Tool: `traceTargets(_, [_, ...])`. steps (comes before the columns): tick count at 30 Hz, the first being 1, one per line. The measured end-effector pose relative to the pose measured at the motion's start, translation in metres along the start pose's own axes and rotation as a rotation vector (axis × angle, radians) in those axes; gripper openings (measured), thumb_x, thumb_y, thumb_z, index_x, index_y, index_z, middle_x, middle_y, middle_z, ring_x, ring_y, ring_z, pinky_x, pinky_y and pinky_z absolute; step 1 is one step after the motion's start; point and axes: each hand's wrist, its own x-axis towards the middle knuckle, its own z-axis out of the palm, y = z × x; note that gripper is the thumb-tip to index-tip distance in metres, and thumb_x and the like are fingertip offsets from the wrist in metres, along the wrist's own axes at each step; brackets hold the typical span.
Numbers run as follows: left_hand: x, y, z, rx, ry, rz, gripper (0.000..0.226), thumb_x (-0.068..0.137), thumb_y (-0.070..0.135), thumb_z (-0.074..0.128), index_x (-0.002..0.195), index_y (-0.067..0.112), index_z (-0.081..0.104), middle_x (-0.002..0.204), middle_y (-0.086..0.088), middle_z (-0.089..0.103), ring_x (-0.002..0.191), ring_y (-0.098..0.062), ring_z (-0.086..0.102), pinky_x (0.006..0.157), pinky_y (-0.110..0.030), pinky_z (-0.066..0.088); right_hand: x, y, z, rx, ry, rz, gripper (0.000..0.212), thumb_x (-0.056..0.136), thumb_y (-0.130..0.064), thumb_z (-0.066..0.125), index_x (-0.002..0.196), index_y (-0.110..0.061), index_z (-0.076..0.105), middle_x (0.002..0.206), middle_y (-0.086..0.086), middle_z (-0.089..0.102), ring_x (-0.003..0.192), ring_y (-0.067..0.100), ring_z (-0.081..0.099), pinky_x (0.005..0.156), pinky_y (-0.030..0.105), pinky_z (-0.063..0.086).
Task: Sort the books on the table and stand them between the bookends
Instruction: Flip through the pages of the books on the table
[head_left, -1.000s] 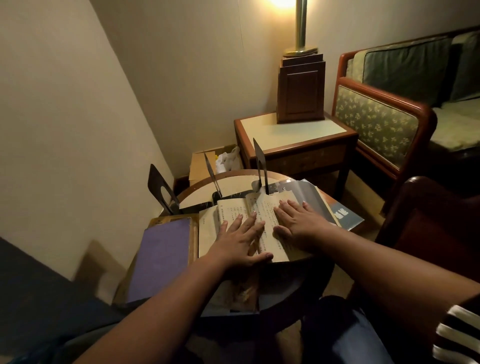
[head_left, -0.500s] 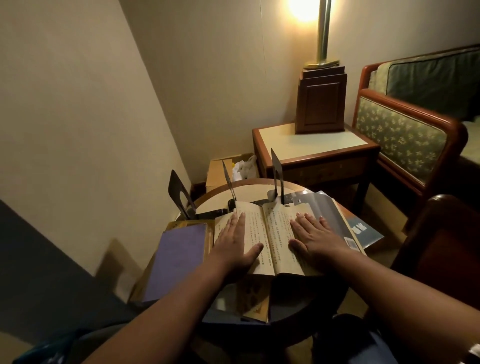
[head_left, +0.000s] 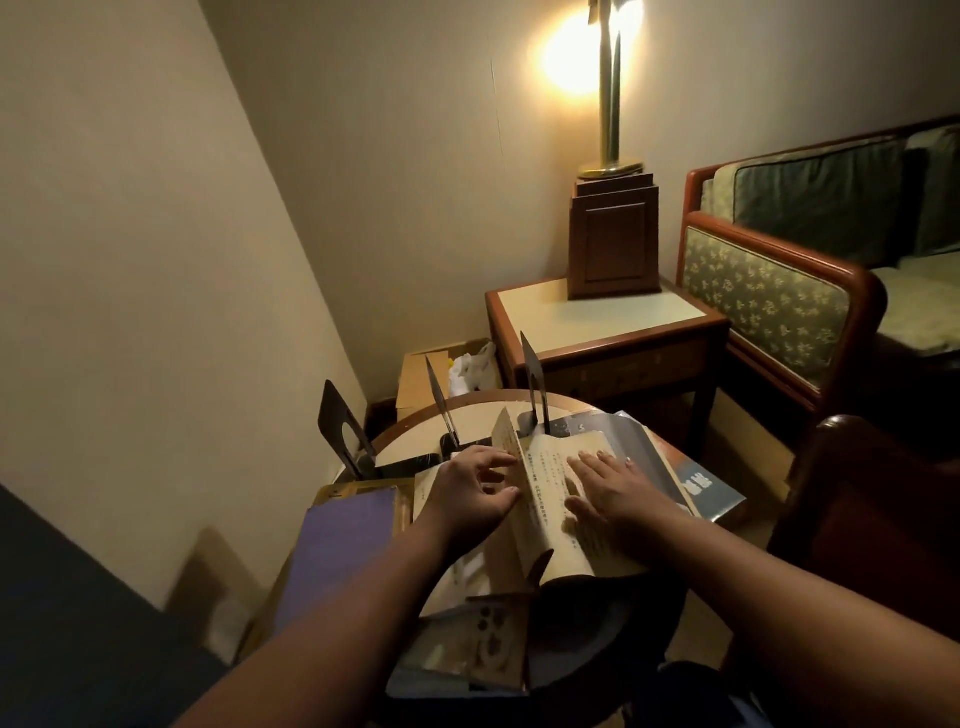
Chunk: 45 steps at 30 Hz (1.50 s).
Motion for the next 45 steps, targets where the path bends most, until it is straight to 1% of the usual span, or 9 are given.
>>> traceTargets(4, [0.008, -0.005, 0.004, 0.188, -0.088, 0.123, 0.042, 0.082, 0.034, 0.074, 0.123, 0.028, 0.065, 0.126, 0.014, 0.058, 0.109, -0.001, 0.056, 0.09, -0.022, 0.054, -0.015, -0.015, -0.027, 0.163, 0.237, -0.11, 0.06, 0.102, -0.045, 0.041, 0.156, -0.026, 0.023, 0.162, 0.001, 0.026, 0.149, 0.022, 0.024, 0.121, 0.044, 0.014])
traceTargets(12, [0.01, -0.01, 0.013, 0.218, -0.13, 0.173, 0.047, 0.082, 0.034, 0.073, 0.127, 0.024, 0.064, 0.126, 0.013, 0.059, 0.12, -0.005, 0.053, 0.096, -0.029, 0.054, -0.015, -0.032, -0.032, 0.173, 0.187, -0.268, 0.04, 0.1, -0.034, 0.052, 0.14, -0.031, 0.051, 0.161, 0.001, 0.028, 0.14, 0.03, 0.042, 0.101, 0.045, 0.051])
traceTargets(17, [0.003, -0.014, 0.006, 0.357, -0.159, 0.179, 0.055, 0.086, 0.049, 0.066, 0.134, 0.026, 0.057, 0.137, 0.008, 0.053, 0.126, -0.011, 0.049, 0.101, -0.033, 0.05, -0.015, -0.034, -0.032, 0.045, 0.201, -0.223, 0.041, 0.1, -0.032, 0.052, 0.141, -0.027, 0.052, 0.162, 0.0, 0.026, 0.146, 0.028, 0.029, 0.112, 0.044, 0.038])
traceTargets(21, [-0.007, -0.024, 0.003, 0.653, -0.293, 0.08, 0.076, 0.087, 0.066, 0.053, 0.15, 0.027, 0.034, 0.158, -0.001, 0.029, 0.146, -0.021, 0.026, 0.117, -0.044, 0.029, -0.011, -0.043, -0.028, -0.047, 0.141, -0.199, 0.038, 0.102, -0.032, 0.048, 0.138, -0.024, 0.055, 0.162, -0.002, 0.026, 0.15, 0.025, 0.02, 0.118, 0.04, 0.027])
traceTargets(23, [-0.01, -0.029, 0.004, 0.731, -0.371, 0.025, 0.08, 0.089, 0.067, 0.047, 0.153, 0.025, 0.026, 0.163, -0.003, 0.017, 0.15, -0.023, 0.013, 0.121, -0.046, 0.02, -0.009, -0.049, -0.023, -0.066, 0.09, -0.213, 0.039, 0.102, -0.03, 0.047, 0.139, -0.021, 0.054, 0.159, 0.0, 0.034, 0.149, 0.025, 0.026, 0.118, 0.039, 0.026])
traceTargets(27, [-0.011, -0.038, 0.007, 0.739, -0.415, -0.021, 0.079, 0.091, 0.069, 0.04, 0.155, 0.027, 0.018, 0.165, -0.002, 0.005, 0.152, -0.022, 0.002, 0.122, -0.049, 0.014, -0.006, -0.056, -0.015, -0.018, 0.07, -0.147, 0.038, 0.1, -0.034, 0.049, 0.131, -0.016, 0.059, 0.136, 0.002, 0.057, 0.127, 0.025, 0.054, 0.104, 0.038, 0.048])
traceTargets(33, [-0.012, -0.045, 0.01, 0.69, -0.431, -0.042, 0.077, 0.093, 0.065, 0.038, 0.156, 0.029, 0.012, 0.165, 0.001, -0.002, 0.152, -0.019, -0.006, 0.122, -0.05, 0.006, -0.009, -0.069, -0.005, 0.044, 0.021, -0.037, 0.081, 0.088, -0.06, 0.061, 0.148, -0.011, 0.038, 0.154, 0.007, 0.038, 0.137, 0.027, 0.042, 0.108, 0.038, 0.039])
traceTargets(41, [-0.012, -0.044, 0.009, 0.688, -0.453, -0.07, 0.081, 0.092, 0.069, 0.038, 0.156, 0.029, 0.01, 0.165, 0.002, -0.004, 0.152, -0.02, -0.006, 0.12, -0.054, 0.004, -0.017, -0.063, -0.022, 0.163, 0.099, -0.079, 0.067, 0.092, -0.036, 0.065, 0.149, -0.018, 0.035, 0.153, 0.005, 0.039, 0.131, 0.026, 0.048, 0.1, 0.034, 0.048])
traceTargets(45, [-0.008, -0.034, 0.006, 0.697, -0.433, -0.049, 0.075, 0.089, 0.07, 0.041, 0.152, 0.036, 0.021, 0.165, 0.002, 0.003, 0.152, -0.021, -0.006, 0.113, -0.065, -0.008, -0.028, -0.044, -0.038, 0.212, 0.118, -0.069, 0.073, 0.094, -0.021, 0.063, 0.156, -0.02, 0.025, 0.155, 0.006, 0.037, 0.136, 0.032, 0.044, 0.098, 0.043, 0.053])
